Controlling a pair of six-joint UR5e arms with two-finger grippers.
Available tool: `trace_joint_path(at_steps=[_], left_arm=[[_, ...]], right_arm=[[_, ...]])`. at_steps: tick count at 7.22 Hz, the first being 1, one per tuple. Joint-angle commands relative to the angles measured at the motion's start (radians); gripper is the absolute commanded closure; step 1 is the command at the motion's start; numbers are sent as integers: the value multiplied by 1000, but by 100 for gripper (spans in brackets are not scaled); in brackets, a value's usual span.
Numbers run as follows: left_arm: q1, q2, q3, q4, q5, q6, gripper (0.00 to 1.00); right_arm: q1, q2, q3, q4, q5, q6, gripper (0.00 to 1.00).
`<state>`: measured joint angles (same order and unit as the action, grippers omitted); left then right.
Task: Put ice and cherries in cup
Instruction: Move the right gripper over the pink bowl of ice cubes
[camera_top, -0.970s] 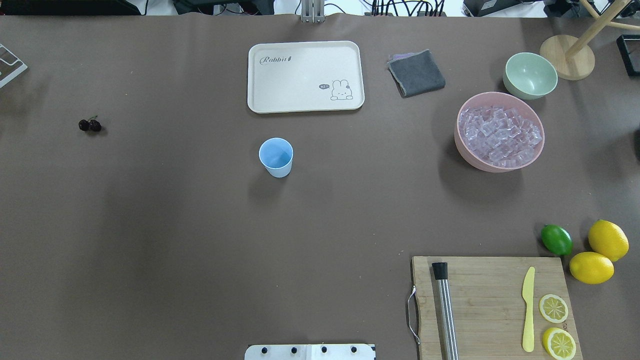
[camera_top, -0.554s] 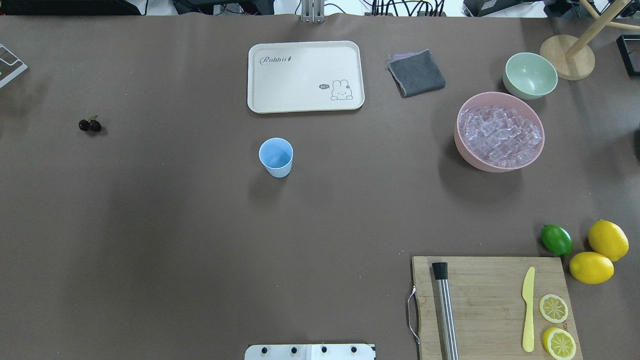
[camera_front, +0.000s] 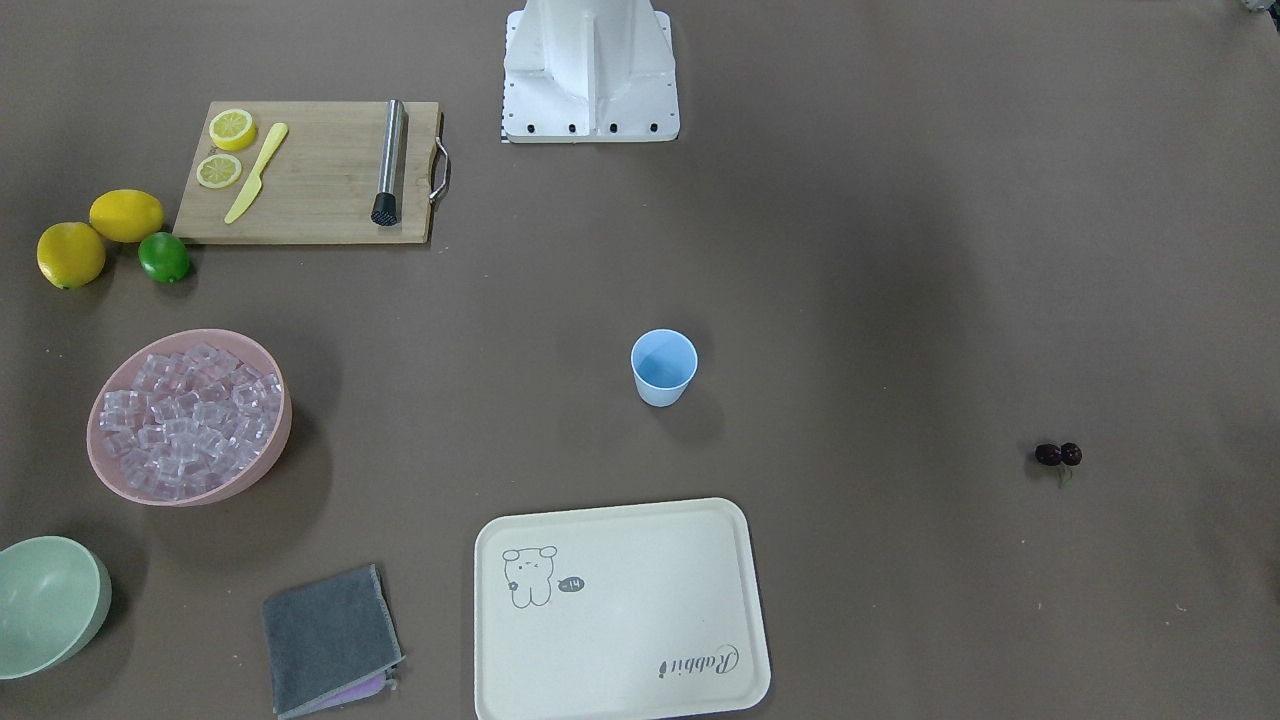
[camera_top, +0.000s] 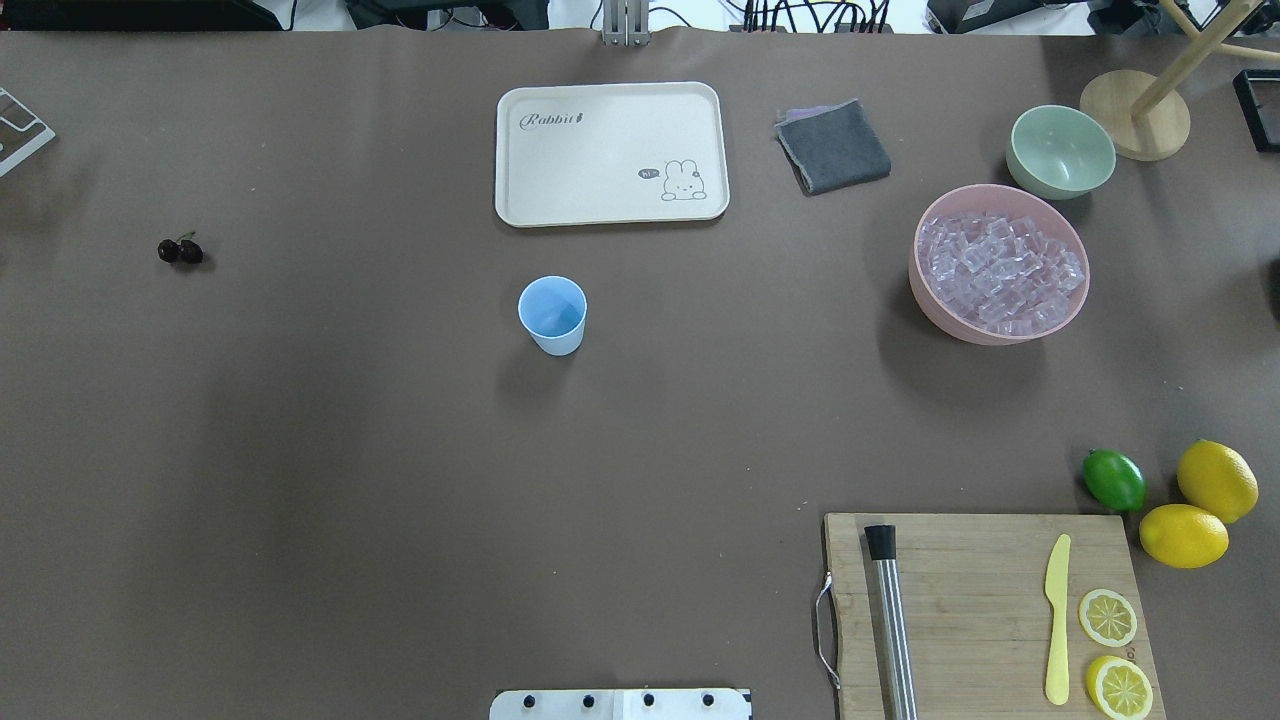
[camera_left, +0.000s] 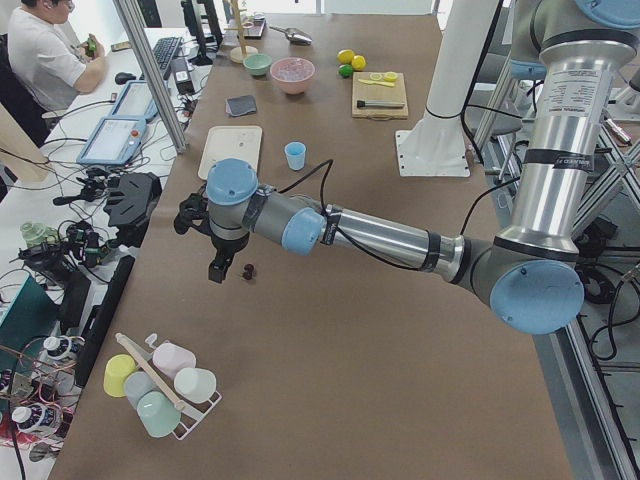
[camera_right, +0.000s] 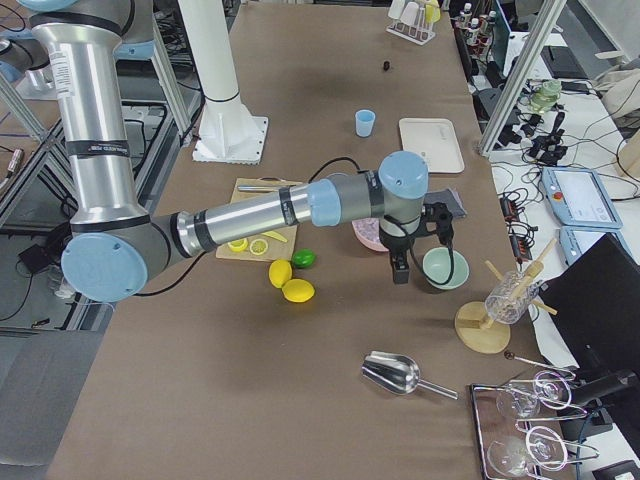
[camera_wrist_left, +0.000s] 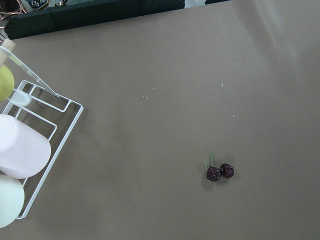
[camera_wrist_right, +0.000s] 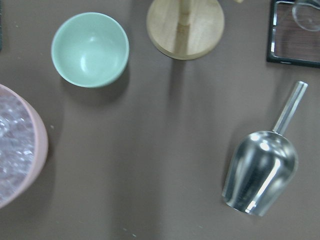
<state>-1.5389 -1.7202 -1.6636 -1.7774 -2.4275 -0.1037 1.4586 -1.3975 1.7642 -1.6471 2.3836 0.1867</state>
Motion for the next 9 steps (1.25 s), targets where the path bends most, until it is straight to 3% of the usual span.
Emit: trace_joint_path(at_steps=[1, 3, 5, 6, 9], left_arm=[[5, -1, 8, -5, 5, 1, 3], [6, -12, 25, -7, 7, 2, 3], [16, -27, 28, -7, 5, 2, 3], [28, -47, 50, -5, 7, 2, 3], [29, -72, 79, -8, 8, 4, 3]], right_arm=[[-221, 101, 35, 10, -74, 208, 1], [-309, 107, -3, 183, -84, 312, 1], [-357, 144, -201, 419, -128, 306, 1], [-372, 158, -257, 511, -126, 307, 1], [-402, 147, -241, 517, -138, 318, 1]])
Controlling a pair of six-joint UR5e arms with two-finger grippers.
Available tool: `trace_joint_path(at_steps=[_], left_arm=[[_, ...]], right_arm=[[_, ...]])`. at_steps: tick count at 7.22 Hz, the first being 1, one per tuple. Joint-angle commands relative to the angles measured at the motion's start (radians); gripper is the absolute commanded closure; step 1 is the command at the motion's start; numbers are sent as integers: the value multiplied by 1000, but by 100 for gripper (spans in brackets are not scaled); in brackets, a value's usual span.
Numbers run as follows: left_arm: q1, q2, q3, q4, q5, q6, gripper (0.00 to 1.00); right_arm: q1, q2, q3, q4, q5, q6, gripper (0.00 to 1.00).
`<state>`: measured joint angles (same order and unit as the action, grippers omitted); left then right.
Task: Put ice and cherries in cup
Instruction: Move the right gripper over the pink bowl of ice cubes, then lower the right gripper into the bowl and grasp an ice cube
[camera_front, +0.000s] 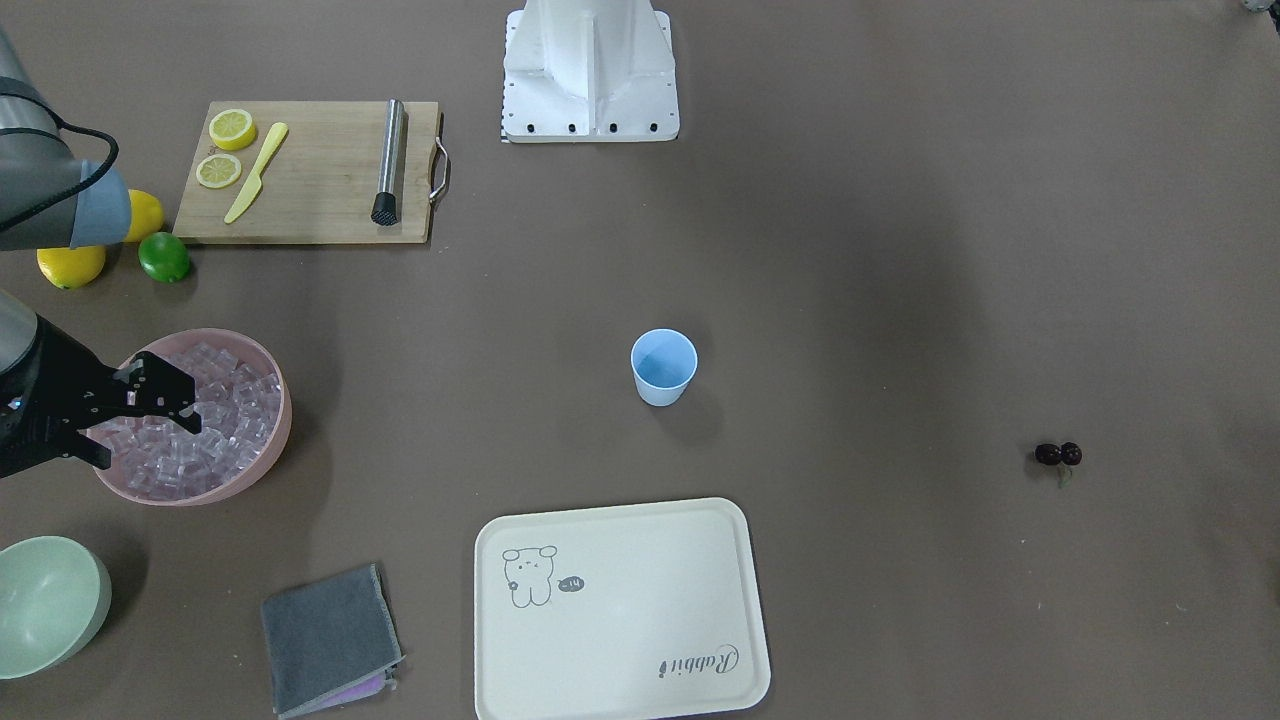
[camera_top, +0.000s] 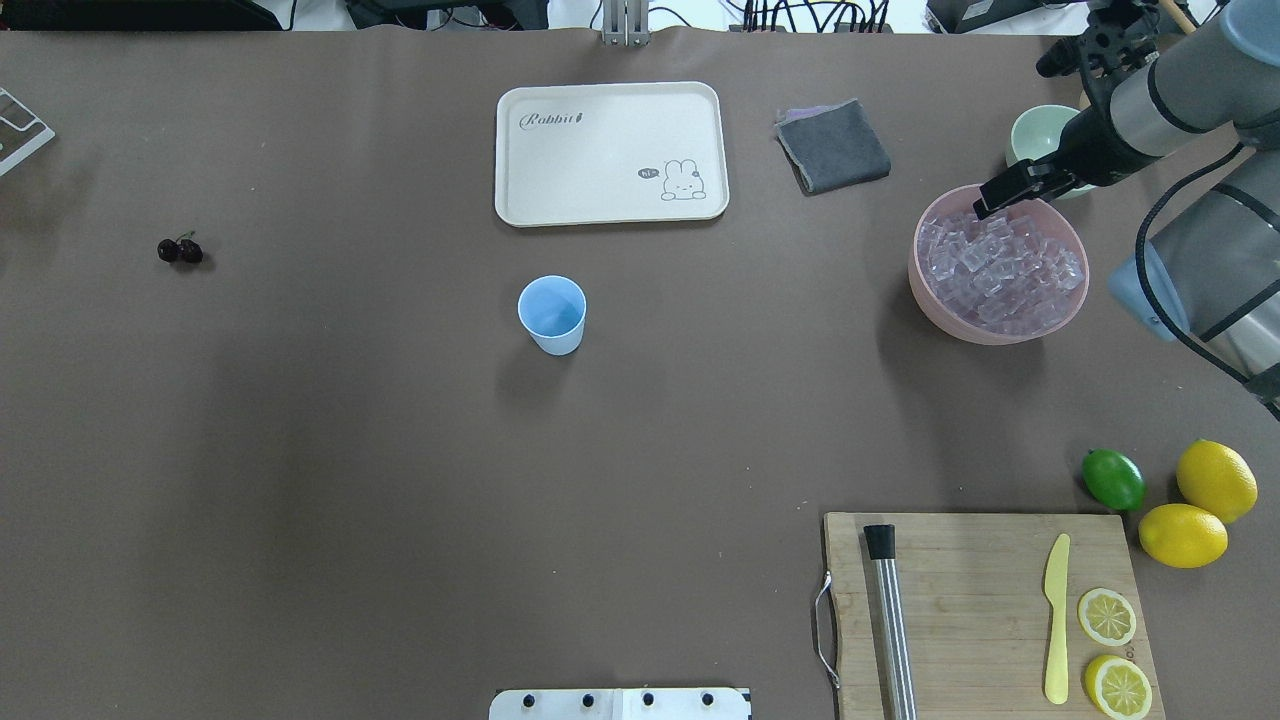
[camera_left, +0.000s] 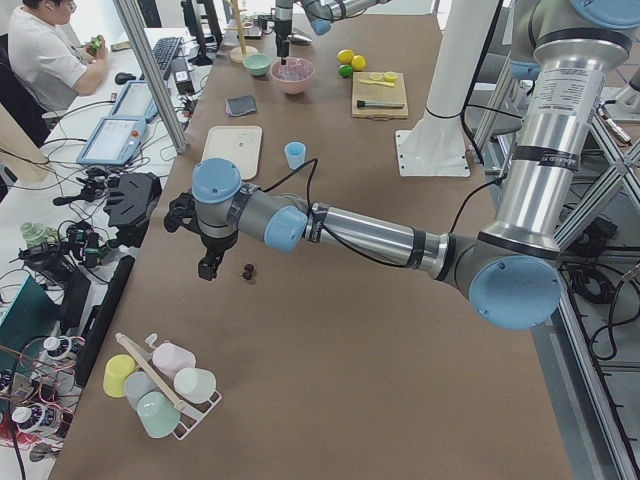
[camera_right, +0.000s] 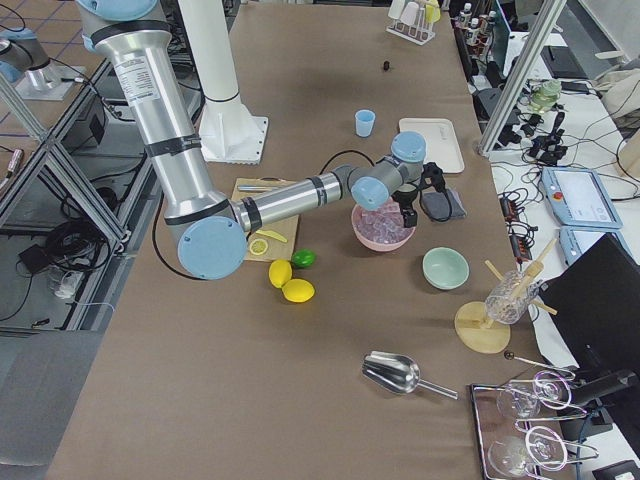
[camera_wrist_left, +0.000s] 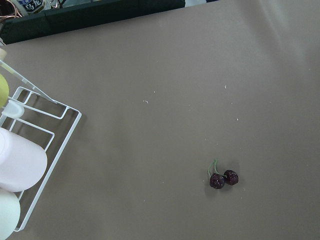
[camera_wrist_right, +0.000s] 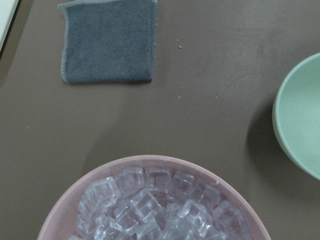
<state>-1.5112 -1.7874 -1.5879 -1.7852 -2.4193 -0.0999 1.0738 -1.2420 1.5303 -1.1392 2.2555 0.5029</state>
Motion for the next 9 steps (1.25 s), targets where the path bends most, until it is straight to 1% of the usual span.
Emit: trace_joint_path(at_steps=[1, 3, 4, 5, 6, 7, 8, 9], left_arm=[[0, -6, -1, 1, 0, -1, 3], [2, -20, 8, 0, 15, 0, 3], [5, -21, 19, -2, 22, 0, 3], [11, -23, 20, -2, 22, 0, 3], [11, -20, 20, -13, 22, 0, 3], [11, -10, 25, -38, 22, 0, 3], [11, -12, 35, -42, 22, 0, 3], [13, -15, 45, -49, 22, 0, 3]], right_arm=[[-61, -14, -6, 7, -77, 2, 1], [-86, -22, -4, 7, -93, 3, 1], [-97, -48, -4, 12, -120, 0, 1], [-109, -50, -7, 12, -135, -4, 1], [-133, -48, -7, 15, -178, -1, 1], [-133, -48, 1, 15, -177, 2, 2], [-133, -48, 2, 15, -178, 2, 5], [-133, -50, 2, 15, -178, 2, 14]])
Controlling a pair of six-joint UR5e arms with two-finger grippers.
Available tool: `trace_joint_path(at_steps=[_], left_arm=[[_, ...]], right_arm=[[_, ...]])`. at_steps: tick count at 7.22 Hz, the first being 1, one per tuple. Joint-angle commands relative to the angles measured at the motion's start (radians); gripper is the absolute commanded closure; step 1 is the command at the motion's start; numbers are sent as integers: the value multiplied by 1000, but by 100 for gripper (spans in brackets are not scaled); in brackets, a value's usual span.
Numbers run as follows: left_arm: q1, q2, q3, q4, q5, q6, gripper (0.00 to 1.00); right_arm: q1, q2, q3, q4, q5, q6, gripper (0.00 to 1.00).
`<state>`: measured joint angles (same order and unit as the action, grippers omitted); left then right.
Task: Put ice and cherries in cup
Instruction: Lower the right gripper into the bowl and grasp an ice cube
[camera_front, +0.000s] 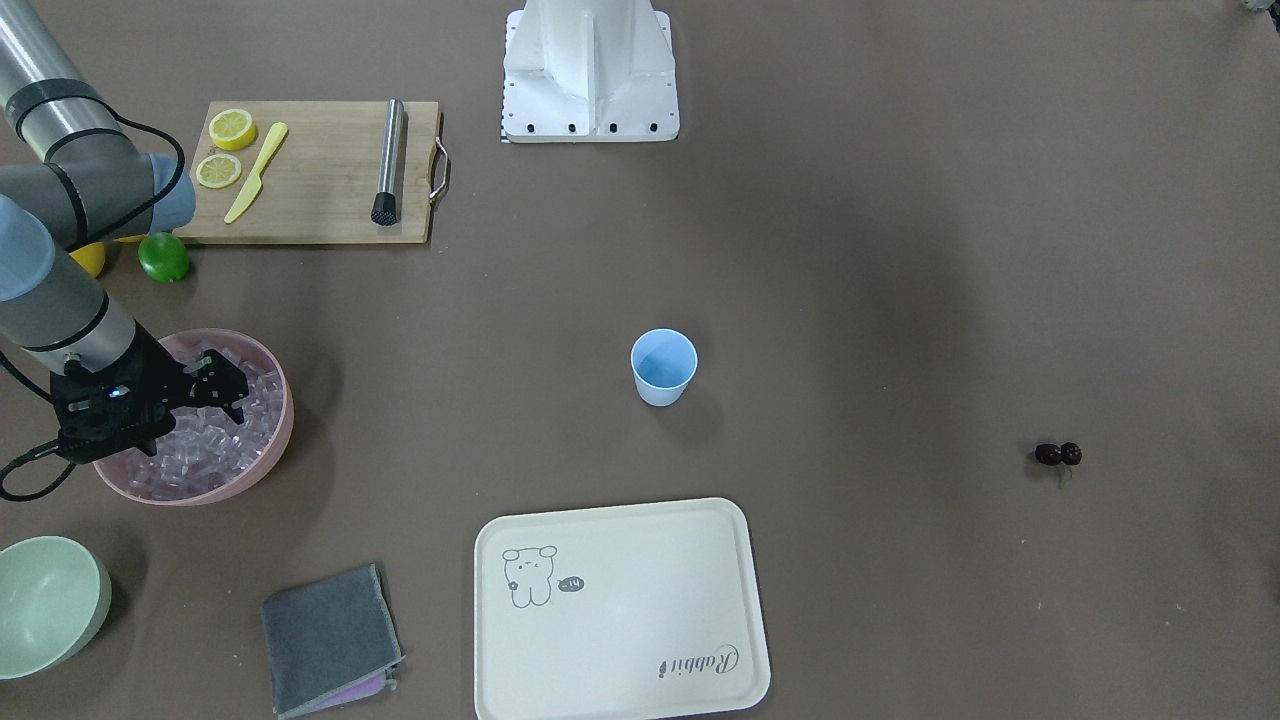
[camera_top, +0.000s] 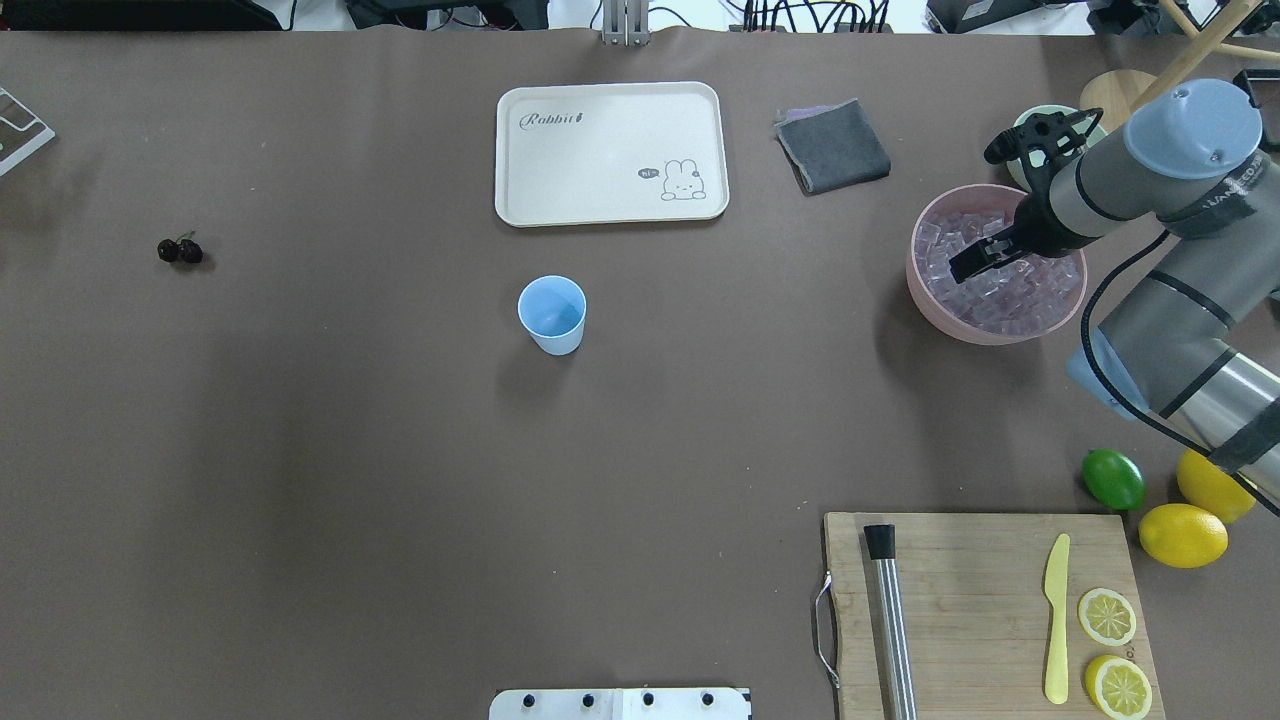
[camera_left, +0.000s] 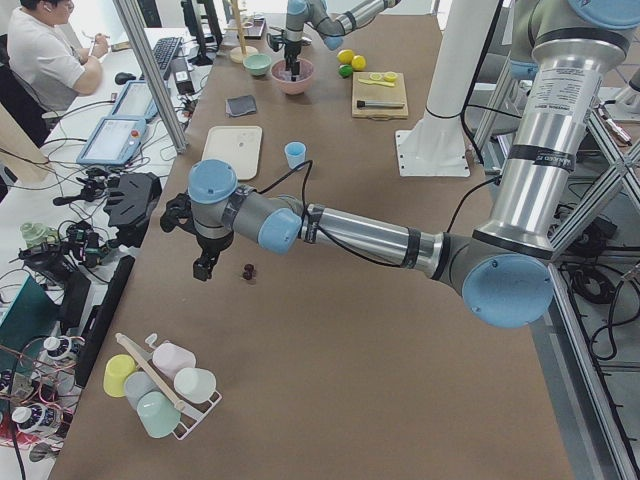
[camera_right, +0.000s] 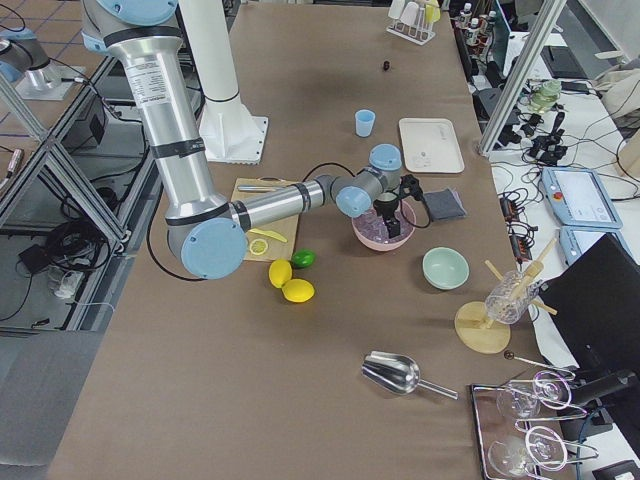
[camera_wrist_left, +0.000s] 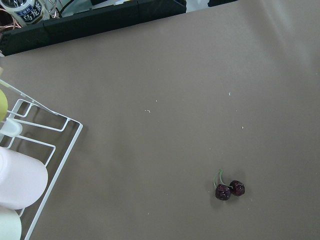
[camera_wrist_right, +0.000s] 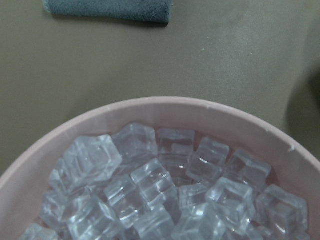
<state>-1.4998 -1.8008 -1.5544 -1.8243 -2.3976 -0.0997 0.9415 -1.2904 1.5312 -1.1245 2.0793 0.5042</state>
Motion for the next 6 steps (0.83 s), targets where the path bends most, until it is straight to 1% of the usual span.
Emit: trace_joint_path(at_steps=[1, 2, 3, 5, 6], left_arm=[[1, 3, 31, -51, 0, 0, 3], [1, 5, 51, -87, 0, -2, 3], [1, 5, 56, -90, 0, 0, 3], [1, 3, 56, -90, 0, 0, 3], [1, 0, 56, -90, 0, 0, 3]], right_arm=[[-1, -1, -2, -1, -2, 0, 28], [-1, -3, -2, -1, -1, 0, 41], [-1, -3, -3, -1, -2, 0, 47], [2, -4, 4, -1, -1, 2, 61], [3, -4, 10, -4, 1, 0, 62]])
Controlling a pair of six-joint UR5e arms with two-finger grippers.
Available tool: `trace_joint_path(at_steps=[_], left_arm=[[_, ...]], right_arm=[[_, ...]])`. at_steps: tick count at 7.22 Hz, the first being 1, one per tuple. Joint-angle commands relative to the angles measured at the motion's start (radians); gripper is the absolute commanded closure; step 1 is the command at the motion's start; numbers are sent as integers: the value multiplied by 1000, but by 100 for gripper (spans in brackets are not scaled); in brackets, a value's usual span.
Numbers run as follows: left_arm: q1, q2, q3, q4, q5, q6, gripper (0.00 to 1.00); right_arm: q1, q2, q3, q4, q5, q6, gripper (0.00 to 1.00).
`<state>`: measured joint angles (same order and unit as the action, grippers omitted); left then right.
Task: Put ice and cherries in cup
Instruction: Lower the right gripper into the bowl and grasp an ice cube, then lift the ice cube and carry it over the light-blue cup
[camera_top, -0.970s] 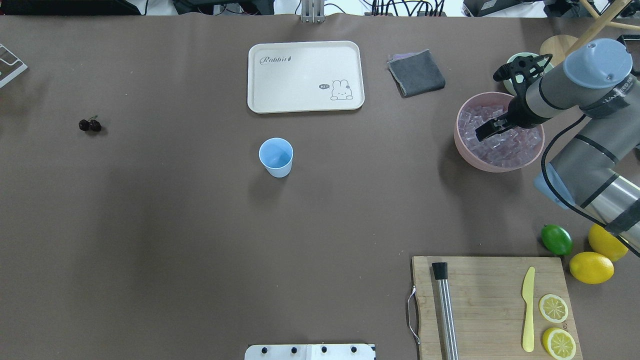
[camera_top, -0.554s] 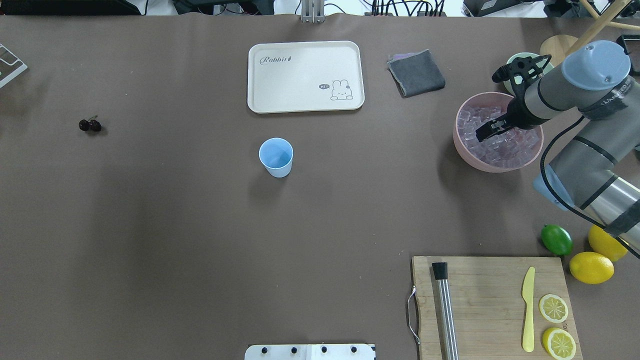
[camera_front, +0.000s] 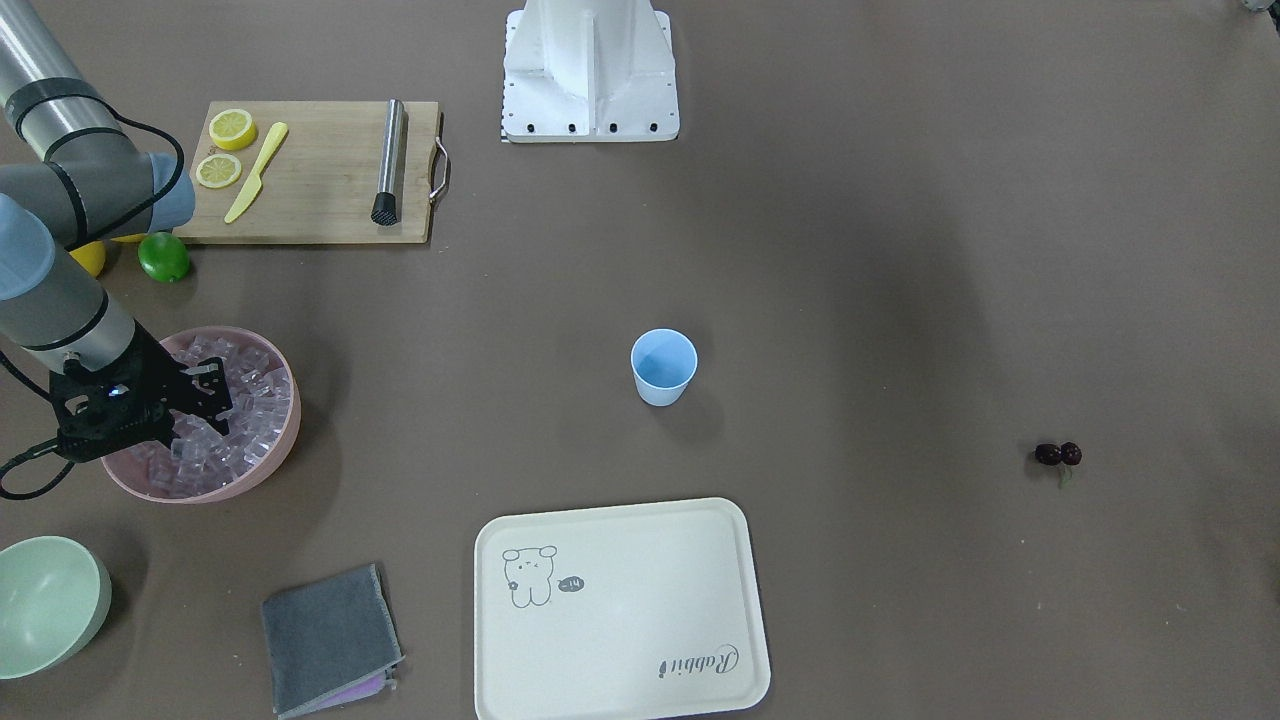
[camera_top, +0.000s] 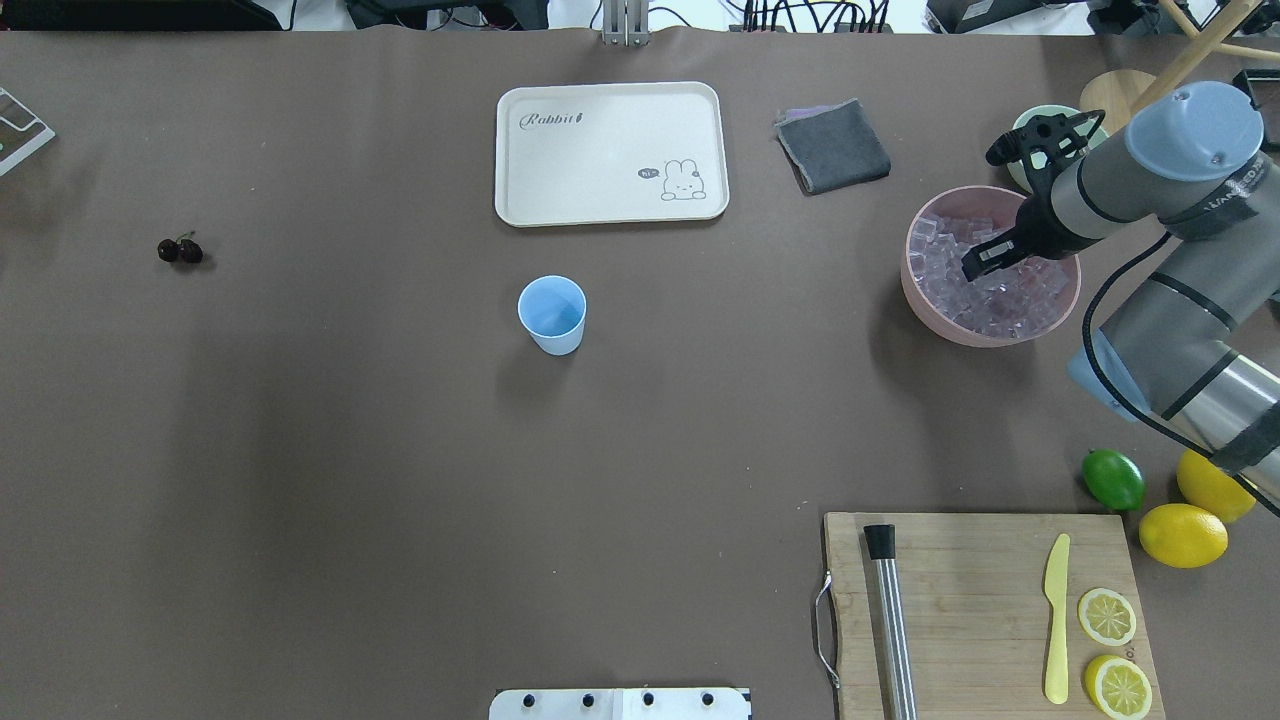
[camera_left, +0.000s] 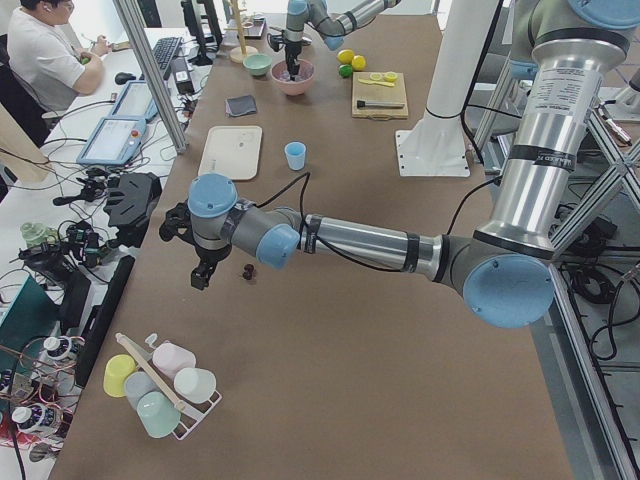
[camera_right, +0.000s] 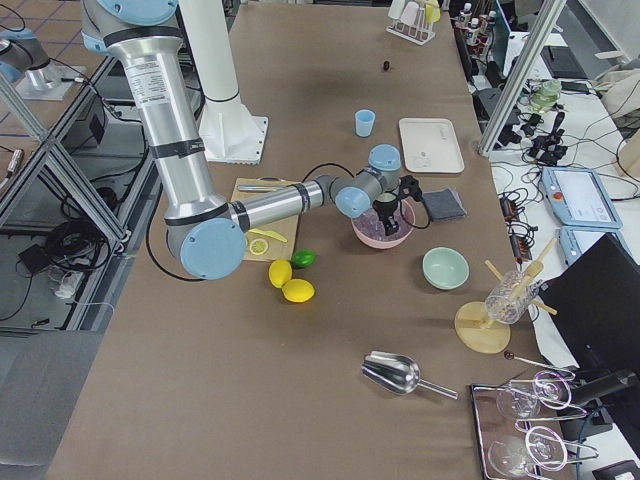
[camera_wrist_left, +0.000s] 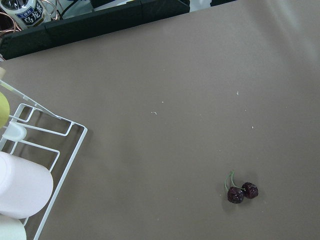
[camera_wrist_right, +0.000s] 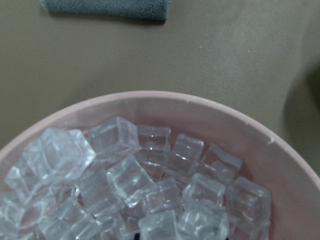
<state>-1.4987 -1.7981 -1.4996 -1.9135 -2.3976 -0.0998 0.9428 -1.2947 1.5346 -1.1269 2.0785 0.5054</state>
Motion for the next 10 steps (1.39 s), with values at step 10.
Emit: trace_joint_path(at_steps=[10], left_arm=[[0, -1, -2, -2, -2, 0, 3]], right_arm=[[-10, 318, 164, -442, 62, 201, 93]])
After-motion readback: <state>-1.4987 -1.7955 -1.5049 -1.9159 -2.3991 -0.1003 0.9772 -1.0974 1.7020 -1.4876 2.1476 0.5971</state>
